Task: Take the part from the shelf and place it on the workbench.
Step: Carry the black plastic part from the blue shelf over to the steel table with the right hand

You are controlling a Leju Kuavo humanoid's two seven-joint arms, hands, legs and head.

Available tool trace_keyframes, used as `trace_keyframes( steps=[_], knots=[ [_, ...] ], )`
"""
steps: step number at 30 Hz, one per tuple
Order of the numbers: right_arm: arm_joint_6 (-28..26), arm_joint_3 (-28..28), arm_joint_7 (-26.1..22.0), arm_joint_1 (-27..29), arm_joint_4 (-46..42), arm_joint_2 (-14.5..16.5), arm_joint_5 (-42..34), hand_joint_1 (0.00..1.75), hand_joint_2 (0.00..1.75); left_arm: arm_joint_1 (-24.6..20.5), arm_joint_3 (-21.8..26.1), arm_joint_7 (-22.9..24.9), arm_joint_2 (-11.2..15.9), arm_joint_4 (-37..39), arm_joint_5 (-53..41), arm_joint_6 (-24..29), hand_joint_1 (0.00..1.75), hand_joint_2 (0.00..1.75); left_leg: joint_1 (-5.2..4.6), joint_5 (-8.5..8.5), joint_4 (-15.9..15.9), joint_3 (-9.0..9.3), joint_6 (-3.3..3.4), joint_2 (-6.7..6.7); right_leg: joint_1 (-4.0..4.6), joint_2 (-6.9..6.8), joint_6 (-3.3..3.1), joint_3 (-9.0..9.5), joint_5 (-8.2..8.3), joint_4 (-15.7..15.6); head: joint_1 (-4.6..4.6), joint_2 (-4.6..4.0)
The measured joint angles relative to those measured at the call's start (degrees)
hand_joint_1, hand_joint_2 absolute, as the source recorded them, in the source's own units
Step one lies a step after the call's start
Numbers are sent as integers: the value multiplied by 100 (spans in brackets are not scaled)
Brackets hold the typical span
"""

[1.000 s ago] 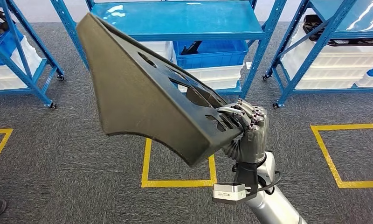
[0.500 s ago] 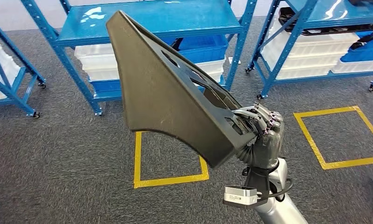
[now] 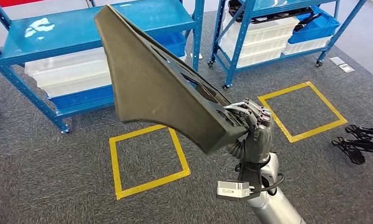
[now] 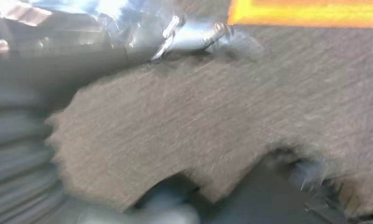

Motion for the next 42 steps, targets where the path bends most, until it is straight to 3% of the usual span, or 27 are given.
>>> trace_keyframes(
  steps=[1, 3, 4, 6, 8, 9, 10, 12, 14, 16, 17, 19, 21, 22, 23, 24, 26, 27, 28, 30, 32, 34, 36, 37, 39, 40, 42],
  knots=[
    [0, -12, -1, 13, -1, 1, 0, 175, 175, -1, 0, 2, -10, -2, 1, 1, 0, 175, 4, 13, -1, -18, 32, 61, -6, 61, 41, -24, 30, -15, 9, 0],
    [0, -36, 0, 30, -1, 1, -2, 175, 175, 0, 0, 5, -27, -4, 2, 1, 0, 175, 16, 55, -34, -18, 100, 210, 8, -38, 104, -105, -39, 88, 42, 0],
    [0, -43, -1, 29, -1, 1, -3, 175, 175, 4, 1, 8, -35, -4, 2, 1, 0, 175, 28, 72, -51, -20, 127, 295, 18, -163, 121, -206, -164, 288, 81, 0],
    [0, -49, -1, 33, -1, 1, -3, 175, 175, 14, 3, 18, -35, -1, 2, -6, 0, 175, 22, 82, -54, -31, 145, 467, 8, -422, 142, -527, -511, 984, 177, 0],
    [0, -55, 0, 61, -1, 1, 4, 175, 175, 16, 4, 31, -33, 2, -4, -22, 0, 175, 23, 80, -52, -38, 143, 633, -22, -505, 155, -747, -659, 1506, 236, 0],
    [0, -61, 1, 74, -1, 1, 13, 175, 175, 15, 4, 38, -32, 2, -9, -30, 0, 175, 28, 76, -51, -36, 139, 708, -33, -527, 161, -711, -582, 1467, 263, 0],
    [0, -70, 2, 81, -1, 0, 24, 175, 175, 15, 4, 44, -32, 2, -14, -36, 0, 175, 35, 70, -51, -28, 130, 775, -42, -559, 164, -568, -420, 1208, 288, 0],
    [0, -91, 5, 83, -1, -1, 52, 175, 175, 14, 4, 58, -31, 2, -23, -43, 0, 175, 34, 49, -54, -7, 91, 885, -20, -743, 172, -151, -115, 415, 334, -1],
    [0, -107, 13, 90, -6, 0, 81, 175, 175, 17, 4, 71, -28, 3, -32, -47, 0, 175, -3, 34, -69, 9, 35, 968, 23, -882, 145, 56, -44, -6, 347, -1],
    [0, -115, 38, 121, -12, -4, 106, 175, 175, 16, 3, 78, -27, 3, -44, -52, 0, 175, -37, 38, -112, 42, -22, 1047, 35, -827, 78, 49, -65, -28, 318, 0],
    [0, -118, 51, 138, -13, -6, 123, 175, 175, 12, 2, 81, -27, 2, -53, -56, 0, 175, -35, 18, -115, 62, -49, 1028, 18, -781, 42, 48, -59, -39, 291, 0],
    [2, -119, 75, 151, -15, -7, 162, 175, 175, 5, 1, 85, -30, 1, -64, -67, 0, 175, -24, -169, 124, -23, -80, 823, -17, -695, -50, 53, -42, -61, 227, 0],
    [4, -118, 112, 162, -16, -6, 201, 175, 175, -12, 3, 80, -34, -1, -63, -79, 0, 175, -39, -539, 837, -330, -77, 585, -19, -608, -115, 53, -35, -67, 128, 0],
    [5, -117, 137, 174, -16, -5, 222, 175, 175, -28, 4, 80, -39, -2, -61, -83, 0, 175, -54, -692, 1235, -498, -74, 542, -8, -555, -131, 54, -34, -66, 91, 0],
    [7, -115, 158, 190, -16, -5, 242, 175, 175, -42, 4, 81, -43, -3, -60, -88, 0, 175, -68, -747, 1489, -602, -68, 530, 2, -494, -138, 55, -32, -65, 67, 0],
    [8, -115, 179, 205, -16, -6, 263, 175, 175, -50, 4, 87, -48, -2, -60, -94, 0, 175, -74, -688, 1532, -611, -59, 526, 11, -423, -141, 58, -29, -61, 52, 0],
    [15, -114, 222, 231, -16, -11, 311, 175, 175, -27, 4, 99, -56, -1, -62, -116, 0, 175, -65, -292, 954, -355, -38, 450, 12, -265, -137, 68, -28, -43, 29, 0],
    [21, -114, 241, 242, -16, -16, 337, 175, 175, -7, 4, 103, -60, 1, -63, -128, 0, 175, -50, -118, 579, -197, -31, 332, 16, -195, -124, 64, -28, -25, 17, 0],
    [31, -114, 261, 250, -16, -22, 361, 175, 175, 9, 4, 106, -68, 2, -65, -139, 0, 175, -34, -16, 252, -69, -23, 215, 18, -128, -109, 46, -26, 1, 7, 0],
    [50, -113, 293, 268, -16, -34, 398, 175, 175, 22, 4, 123, -90, 4, -67, -153, 0, 175, -34, -10, 10, 13, 4, 81, 17, -29, -50, -11, 4, 22, 7, 0],
    [64, -112, 332, 289, -17, -51, 424, 175, 175, 19, 4, 159, -123, 3, -72, -159, 0, 175, -39, 10, -31, 21, 61, 169, 11, 42, 14, -56, 39, 10, 18, 0],
    [68, -112, 361, 289, -23, -68, 438, 175, 175, 14, 4, 190, -148, 3, -79, -159, 0, 175, -14, 41, -64, 35, 122, 292, 41, -112, 63, -157, -68, 171, 71, 0],
    [66, -110, 368, 278, -26, -73, 435, 175, 175, 17, 9, 200, -145, 4, -82, -155, 0, 175, -4, 51, -79, 38, 150, 431, 47, -382, 96, -444, -364, 773, 170, 0],
    [63, -107, 362, 279, -25, -73, 413, 175, 175, 19, 13, 202, -137, 5, -80, -149, 0, 175, -5, 49, -78, 36, 153, 505, 28, -453, 107, -623, -504, 1152, 211, 0],
    [51, -103, 327, 286, -25, -73, 326, 175, 175, 25, 24, 208, -113, 6, -73, -125, 0, 175, 0, 36, -77, 40, 152, 652, -14, -515, 125, -816, -556, 1551, 266, 0],
    [40, -103, 300, 285, -25, -73, 273, 175, 175, 30, 29, 211, -100, 6, -67, -109, 0, 175, 6, 26, -77, 49, 145, 715, -28, -539, 132, -749, -432, 1413, 289, 0],
    [19, -106, 242, 280, -24, -73, 192, 175, 175, 44, 40, 216, -67, 6, -56, -88, 0, 175, 17, -7, -81, 81, 107, 826, -28, -693, 146, -376, -92, 678, 331, 0]
  ],
)
